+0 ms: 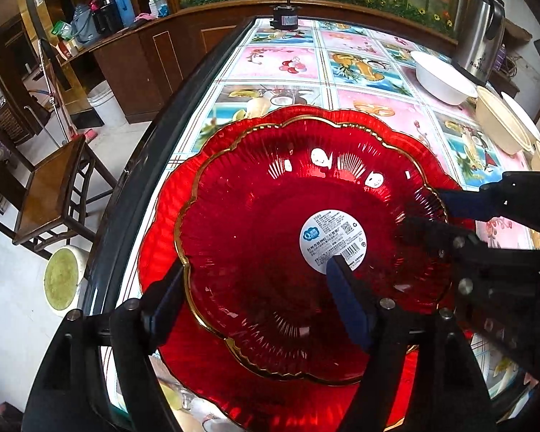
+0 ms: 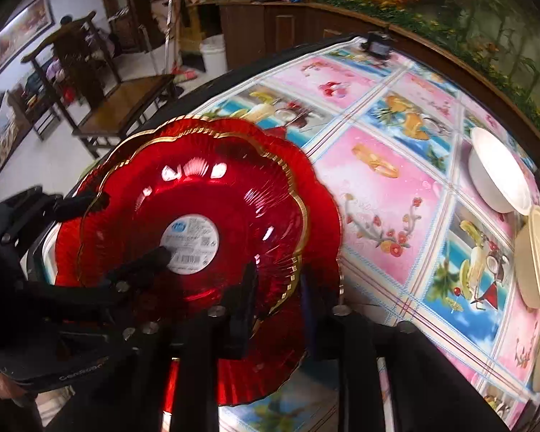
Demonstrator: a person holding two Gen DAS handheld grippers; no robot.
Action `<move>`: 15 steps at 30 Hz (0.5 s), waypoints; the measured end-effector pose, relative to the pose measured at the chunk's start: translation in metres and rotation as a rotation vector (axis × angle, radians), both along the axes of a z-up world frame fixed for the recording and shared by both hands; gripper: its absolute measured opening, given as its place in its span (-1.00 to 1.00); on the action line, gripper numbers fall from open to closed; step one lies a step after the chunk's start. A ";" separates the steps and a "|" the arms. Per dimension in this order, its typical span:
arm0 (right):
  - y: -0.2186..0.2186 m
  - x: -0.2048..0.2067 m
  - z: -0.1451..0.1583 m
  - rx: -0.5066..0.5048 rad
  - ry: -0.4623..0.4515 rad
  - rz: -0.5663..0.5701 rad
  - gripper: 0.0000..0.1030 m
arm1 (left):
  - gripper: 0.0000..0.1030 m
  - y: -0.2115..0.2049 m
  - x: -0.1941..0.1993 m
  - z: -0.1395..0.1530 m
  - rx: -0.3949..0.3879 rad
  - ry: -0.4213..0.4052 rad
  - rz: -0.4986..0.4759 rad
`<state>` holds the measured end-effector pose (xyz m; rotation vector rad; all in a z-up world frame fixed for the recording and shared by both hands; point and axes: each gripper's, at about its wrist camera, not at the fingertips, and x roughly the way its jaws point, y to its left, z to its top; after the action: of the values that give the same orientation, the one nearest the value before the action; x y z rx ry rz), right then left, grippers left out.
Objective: Organize plates and bowls
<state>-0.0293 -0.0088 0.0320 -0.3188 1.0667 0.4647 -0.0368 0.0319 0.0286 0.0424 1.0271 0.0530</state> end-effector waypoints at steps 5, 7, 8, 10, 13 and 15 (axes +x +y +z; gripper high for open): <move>-0.001 -0.001 0.005 0.021 0.018 0.001 -0.32 | 0.50 0.002 0.001 0.001 -0.017 0.005 -0.005; -0.004 -0.001 0.006 0.044 0.031 -0.004 -0.32 | 0.50 0.002 0.001 0.001 -0.015 0.007 -0.006; -0.005 -0.001 0.007 0.048 0.033 -0.004 -0.32 | 0.50 0.002 0.001 0.001 -0.016 0.007 -0.006; -0.006 -0.002 0.008 0.060 0.035 -0.007 -0.32 | 0.50 0.002 0.001 0.001 -0.022 0.009 -0.008; -0.010 -0.001 0.010 0.098 0.051 -0.028 -0.30 | 0.50 0.003 0.001 0.001 -0.034 0.011 -0.007; -0.011 0.002 0.011 0.123 0.061 -0.039 -0.27 | 0.50 0.005 0.001 0.003 -0.045 0.013 -0.003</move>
<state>-0.0274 -0.0201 0.0428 -0.1759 1.0967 0.5056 -0.0362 0.0365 0.0313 0.0033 1.0407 0.0266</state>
